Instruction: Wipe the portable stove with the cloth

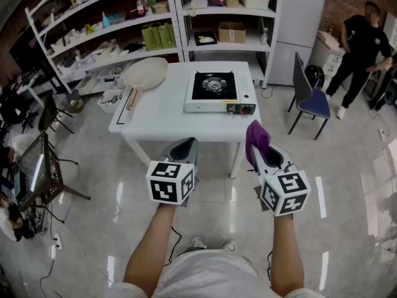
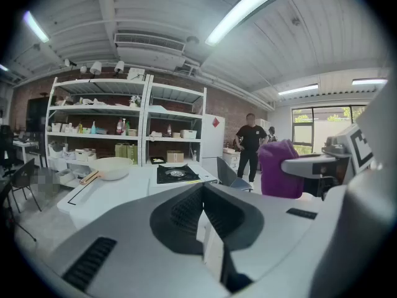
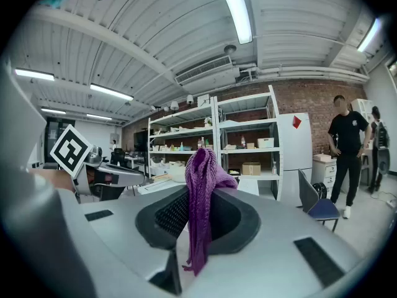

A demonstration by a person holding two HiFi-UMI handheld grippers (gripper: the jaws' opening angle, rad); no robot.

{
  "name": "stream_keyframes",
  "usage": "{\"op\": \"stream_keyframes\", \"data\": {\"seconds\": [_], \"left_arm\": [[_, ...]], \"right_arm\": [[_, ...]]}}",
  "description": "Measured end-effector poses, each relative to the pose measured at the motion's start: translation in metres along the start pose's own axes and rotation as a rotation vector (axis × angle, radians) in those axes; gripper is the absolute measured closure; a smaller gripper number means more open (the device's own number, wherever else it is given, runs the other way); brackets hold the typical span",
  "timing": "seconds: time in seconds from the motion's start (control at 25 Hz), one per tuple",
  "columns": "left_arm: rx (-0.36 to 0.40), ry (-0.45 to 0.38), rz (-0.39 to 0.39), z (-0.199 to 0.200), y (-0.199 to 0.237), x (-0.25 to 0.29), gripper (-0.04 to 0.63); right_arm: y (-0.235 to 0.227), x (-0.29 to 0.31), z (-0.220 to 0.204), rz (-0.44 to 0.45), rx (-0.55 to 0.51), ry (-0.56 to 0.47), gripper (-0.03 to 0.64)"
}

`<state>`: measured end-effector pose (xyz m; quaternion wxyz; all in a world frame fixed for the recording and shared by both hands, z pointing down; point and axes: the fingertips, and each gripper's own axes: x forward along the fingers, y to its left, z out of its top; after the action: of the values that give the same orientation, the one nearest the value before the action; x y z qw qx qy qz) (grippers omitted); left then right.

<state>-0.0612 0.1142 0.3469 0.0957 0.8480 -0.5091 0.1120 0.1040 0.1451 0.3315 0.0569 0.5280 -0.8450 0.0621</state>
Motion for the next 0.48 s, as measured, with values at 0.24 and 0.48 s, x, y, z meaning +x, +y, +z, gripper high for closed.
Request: {"op": "stream_keyframes", "data": {"seconds": [0.24, 0.48], "left_arm": [[0.009, 0.004, 0.0, 0.0, -0.012, 0.006, 0.591], [0.009, 0.008, 0.014, 0.0, -0.024, 0.016, 0.591]], "right_arm": [[-0.01, -0.003, -0.005, 0.013, 0.012, 0.007, 0.554], [-0.024, -0.007, -0.007, 0.036, 0.009, 0.007, 0.554]]}}
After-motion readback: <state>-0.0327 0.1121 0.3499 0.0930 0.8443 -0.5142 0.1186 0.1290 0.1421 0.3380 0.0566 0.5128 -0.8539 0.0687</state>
